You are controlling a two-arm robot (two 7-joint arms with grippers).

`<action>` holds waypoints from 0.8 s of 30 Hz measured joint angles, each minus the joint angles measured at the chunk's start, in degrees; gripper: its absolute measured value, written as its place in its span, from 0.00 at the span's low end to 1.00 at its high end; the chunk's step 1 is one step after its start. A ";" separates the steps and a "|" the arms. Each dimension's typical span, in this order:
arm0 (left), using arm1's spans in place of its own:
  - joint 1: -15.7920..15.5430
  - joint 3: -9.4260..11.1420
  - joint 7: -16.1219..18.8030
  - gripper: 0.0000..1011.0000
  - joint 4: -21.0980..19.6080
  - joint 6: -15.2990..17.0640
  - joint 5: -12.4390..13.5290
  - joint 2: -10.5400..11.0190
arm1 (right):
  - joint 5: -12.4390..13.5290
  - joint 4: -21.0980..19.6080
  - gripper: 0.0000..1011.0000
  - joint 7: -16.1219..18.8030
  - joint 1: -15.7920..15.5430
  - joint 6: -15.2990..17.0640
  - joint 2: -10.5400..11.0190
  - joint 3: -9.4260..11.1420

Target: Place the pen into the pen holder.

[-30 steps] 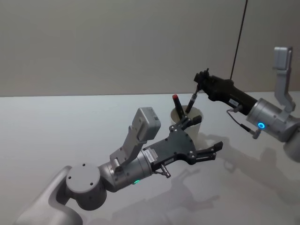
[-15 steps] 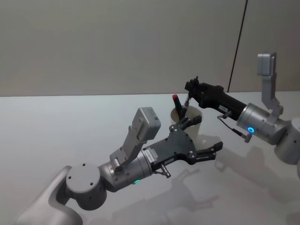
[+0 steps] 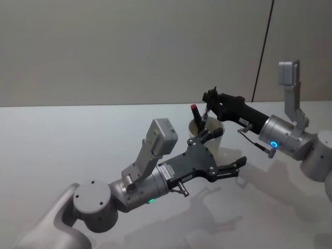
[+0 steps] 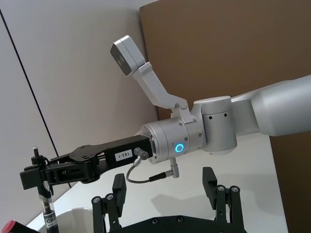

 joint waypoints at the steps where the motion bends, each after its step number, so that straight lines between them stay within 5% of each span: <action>1: 0.00 0.00 0.00 0.99 0.00 0.00 0.00 0.00 | -0.04 0.13 0.13 -0.04 0.07 -0.08 -0.01 -0.01; 14: 0.00 0.00 0.00 0.99 0.00 0.00 0.00 0.00 | -0.53 2.23 0.13 -0.32 1.14 -1.03 -0.11 0.15; 24: 0.00 0.00 0.00 0.99 0.00 0.00 0.00 0.00 | -0.73 3.39 0.41 -0.24 1.71 -1.40 -0.07 0.41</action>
